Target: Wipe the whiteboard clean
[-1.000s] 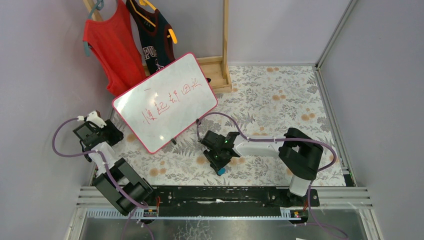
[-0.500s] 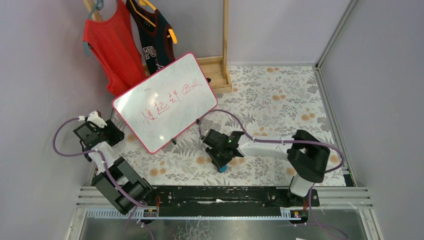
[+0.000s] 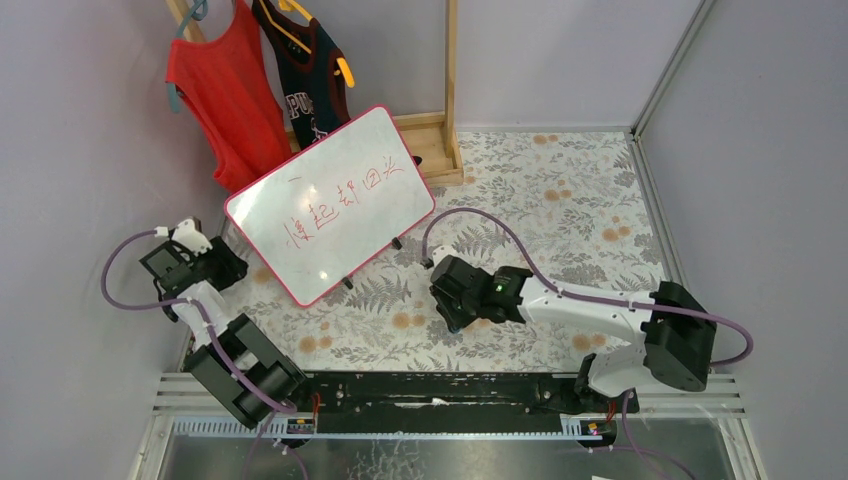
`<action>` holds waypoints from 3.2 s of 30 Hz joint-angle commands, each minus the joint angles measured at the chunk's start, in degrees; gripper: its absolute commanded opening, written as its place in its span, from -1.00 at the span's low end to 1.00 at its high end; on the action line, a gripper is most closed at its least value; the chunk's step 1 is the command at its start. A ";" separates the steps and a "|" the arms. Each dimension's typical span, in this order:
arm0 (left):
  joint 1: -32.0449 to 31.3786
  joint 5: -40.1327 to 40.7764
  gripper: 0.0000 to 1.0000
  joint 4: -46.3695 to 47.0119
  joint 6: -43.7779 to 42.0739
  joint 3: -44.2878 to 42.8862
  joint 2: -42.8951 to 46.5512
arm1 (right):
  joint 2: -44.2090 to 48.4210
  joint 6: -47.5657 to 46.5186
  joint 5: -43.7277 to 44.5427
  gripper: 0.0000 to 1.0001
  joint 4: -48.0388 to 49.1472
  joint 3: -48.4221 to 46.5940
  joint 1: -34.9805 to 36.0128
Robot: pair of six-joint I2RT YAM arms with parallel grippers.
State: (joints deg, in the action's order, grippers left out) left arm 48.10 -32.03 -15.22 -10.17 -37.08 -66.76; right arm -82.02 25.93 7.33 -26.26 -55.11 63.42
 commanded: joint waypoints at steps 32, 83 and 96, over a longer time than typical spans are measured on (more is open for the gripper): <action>15.22 -50.93 -0.04 -68.10 -68.15 -30.76 -22.42 | 2.76 1.05 0.38 -1.00 4.11 -0.06 -0.27; 3.90 -57.01 -0.21 -68.10 -60.75 -43.37 -34.32 | -2.28 0.25 -1.18 -1.00 12.59 0.60 -0.30; 0.11 -59.37 -0.25 -68.10 -61.10 -44.00 -35.66 | -3.50 0.61 -1.32 -1.00 11.79 -1.17 -0.23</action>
State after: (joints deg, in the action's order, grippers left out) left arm 49.01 -88.75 -83.44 -71.20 -79.07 -101.30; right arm -85.80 26.55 6.35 -15.29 -53.25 63.40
